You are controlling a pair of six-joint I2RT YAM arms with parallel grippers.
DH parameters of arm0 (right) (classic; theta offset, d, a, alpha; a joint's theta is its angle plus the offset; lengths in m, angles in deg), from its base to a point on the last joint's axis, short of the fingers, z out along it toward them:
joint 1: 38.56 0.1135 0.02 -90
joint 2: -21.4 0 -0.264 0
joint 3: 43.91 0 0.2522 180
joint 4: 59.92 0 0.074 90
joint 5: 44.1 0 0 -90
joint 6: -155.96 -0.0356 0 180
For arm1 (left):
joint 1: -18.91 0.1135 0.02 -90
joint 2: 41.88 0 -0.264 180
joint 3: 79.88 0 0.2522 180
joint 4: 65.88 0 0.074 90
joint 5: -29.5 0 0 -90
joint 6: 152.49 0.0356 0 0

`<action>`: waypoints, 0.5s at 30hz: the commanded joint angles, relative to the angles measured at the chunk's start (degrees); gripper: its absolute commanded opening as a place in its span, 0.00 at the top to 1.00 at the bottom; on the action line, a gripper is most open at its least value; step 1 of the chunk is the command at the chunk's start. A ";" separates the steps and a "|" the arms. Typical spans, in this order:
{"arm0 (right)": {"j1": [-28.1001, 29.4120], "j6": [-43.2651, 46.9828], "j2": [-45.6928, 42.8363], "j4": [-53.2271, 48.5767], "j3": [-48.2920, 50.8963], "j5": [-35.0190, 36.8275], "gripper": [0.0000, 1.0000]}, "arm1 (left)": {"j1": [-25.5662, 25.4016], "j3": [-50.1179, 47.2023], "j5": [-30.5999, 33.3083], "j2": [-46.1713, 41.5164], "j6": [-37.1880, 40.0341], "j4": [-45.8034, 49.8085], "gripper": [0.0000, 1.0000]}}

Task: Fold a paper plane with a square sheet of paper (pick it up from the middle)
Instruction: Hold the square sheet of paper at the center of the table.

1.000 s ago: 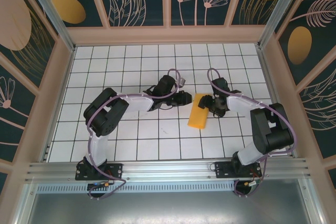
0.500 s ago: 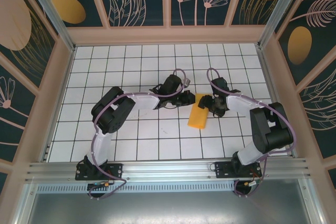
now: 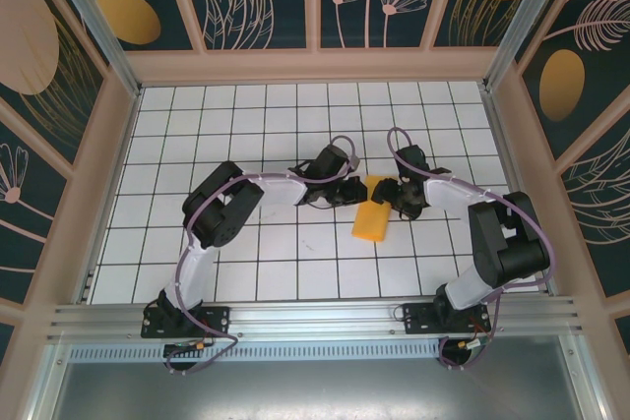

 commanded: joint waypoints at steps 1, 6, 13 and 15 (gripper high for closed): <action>0.45 0.37 2.84 0.95 0.42 0.35 0.26 | -0.45 1.43 0.63 1.87 0.62 2.49 0.87; 0.55 0.32 2.08 0.89 0.28 0.22 0.26 | -0.49 1.52 3.55 2.43 2.21 6.17 0.88; 0.28 0.37 -3.08 0.08 -1.97 -1.63 0.25 | -0.74 0.74 5.73 2.92 4.05 9.60 0.89; -0.14 0.51 -5.51 -0.80 -2.67 -1.74 0.24 | -0.74 0.56 6.27 3.01 4.36 10.03 0.88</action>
